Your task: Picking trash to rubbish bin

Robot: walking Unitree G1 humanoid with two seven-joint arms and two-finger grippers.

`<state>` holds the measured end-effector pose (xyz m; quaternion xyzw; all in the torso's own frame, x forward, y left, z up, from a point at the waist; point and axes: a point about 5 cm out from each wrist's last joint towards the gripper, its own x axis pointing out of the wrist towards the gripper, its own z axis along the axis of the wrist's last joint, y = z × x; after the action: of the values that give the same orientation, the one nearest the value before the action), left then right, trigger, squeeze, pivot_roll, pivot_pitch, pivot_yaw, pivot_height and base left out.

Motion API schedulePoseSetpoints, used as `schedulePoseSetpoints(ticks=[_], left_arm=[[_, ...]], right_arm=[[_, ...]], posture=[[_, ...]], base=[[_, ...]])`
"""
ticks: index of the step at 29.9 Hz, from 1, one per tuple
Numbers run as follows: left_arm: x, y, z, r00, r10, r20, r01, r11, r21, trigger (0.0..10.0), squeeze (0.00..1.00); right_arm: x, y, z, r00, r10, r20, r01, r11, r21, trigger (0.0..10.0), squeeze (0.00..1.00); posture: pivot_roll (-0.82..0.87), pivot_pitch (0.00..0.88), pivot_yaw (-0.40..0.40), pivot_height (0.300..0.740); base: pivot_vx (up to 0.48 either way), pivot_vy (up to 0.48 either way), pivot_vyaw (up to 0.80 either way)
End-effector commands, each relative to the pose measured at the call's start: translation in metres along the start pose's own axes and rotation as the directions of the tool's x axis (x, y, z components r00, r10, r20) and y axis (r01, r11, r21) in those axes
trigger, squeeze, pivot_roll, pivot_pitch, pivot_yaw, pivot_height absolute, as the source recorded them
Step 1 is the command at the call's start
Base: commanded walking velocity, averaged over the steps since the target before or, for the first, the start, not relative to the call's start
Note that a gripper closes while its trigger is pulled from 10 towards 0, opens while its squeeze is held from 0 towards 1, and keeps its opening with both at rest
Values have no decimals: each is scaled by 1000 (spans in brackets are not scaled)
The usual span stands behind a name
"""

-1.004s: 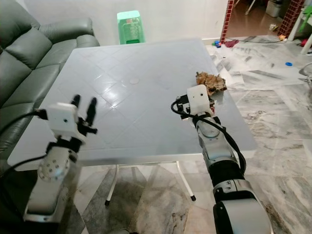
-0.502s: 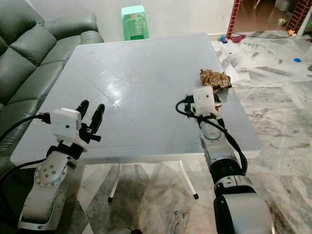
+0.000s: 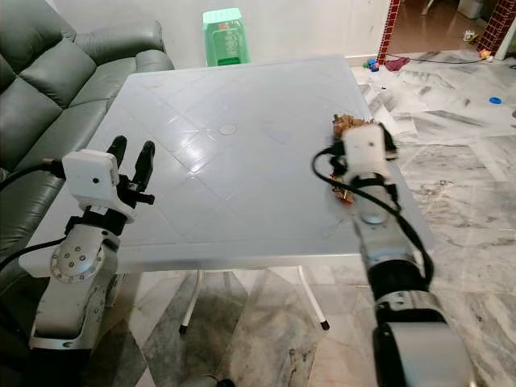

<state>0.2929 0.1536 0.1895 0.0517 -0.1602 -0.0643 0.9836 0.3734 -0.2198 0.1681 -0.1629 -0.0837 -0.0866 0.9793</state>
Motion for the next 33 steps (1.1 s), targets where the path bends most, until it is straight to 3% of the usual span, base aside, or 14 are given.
schedulePoseSetpoints(ticks=[1,5,11,12,18,31,32,33], left_arm=[[-1,2,-1,1000,2,-4,-2,1000,8,10000,0],[-1,5,-4,1000,4,-13,-4,1000,5,10000,0],[-1,5,-5,1000,7,-19,-7,1000,-4,10000,0],[-2,3,-6,1000,1,-23,-1,1000,-8,10000,0],[-10,2,-8,999,-8,-43,8,1000,-14,10000,0],[-19,2,-7,998,-19,-59,19,1000,-8,10000,0],[-20,2,-7,998,-18,-61,17,1000,-7,10000,0],[-20,2,-7,998,-16,-62,16,1000,-6,10000,0]], right_arm=[[-1,0,-2,1000,-6,-13,6,1000,12,10000,0],[-4,-1,-11,998,33,-56,-32,999,20,10000,0],[-6,13,-13,987,147,-66,-144,988,54,10000,0],[-6,17,-19,978,178,-113,-173,984,50,10000,0],[-9,23,-34,953,210,-220,-198,977,74,10000,0],[-9,46,-38,914,282,-291,-253,958,134,10000,0],[-9,48,-38,912,288,-294,-256,956,140,7216,0],[-9,49,-38,910,290,-296,-258,955,145,7216,0]], posture=[[20,35,85,740],[17,38,86,740],[13,48,82,740],[15,50,80,740],[40,72,78,740],[87,84,74,740],[89,84,74,740],[90,84,73,740]], base=[[0,0,0],[0,0,0],[0,0,0],[0,0,0],[0,0,0],[0,0,0],[0,0,0],[0,0,0]])
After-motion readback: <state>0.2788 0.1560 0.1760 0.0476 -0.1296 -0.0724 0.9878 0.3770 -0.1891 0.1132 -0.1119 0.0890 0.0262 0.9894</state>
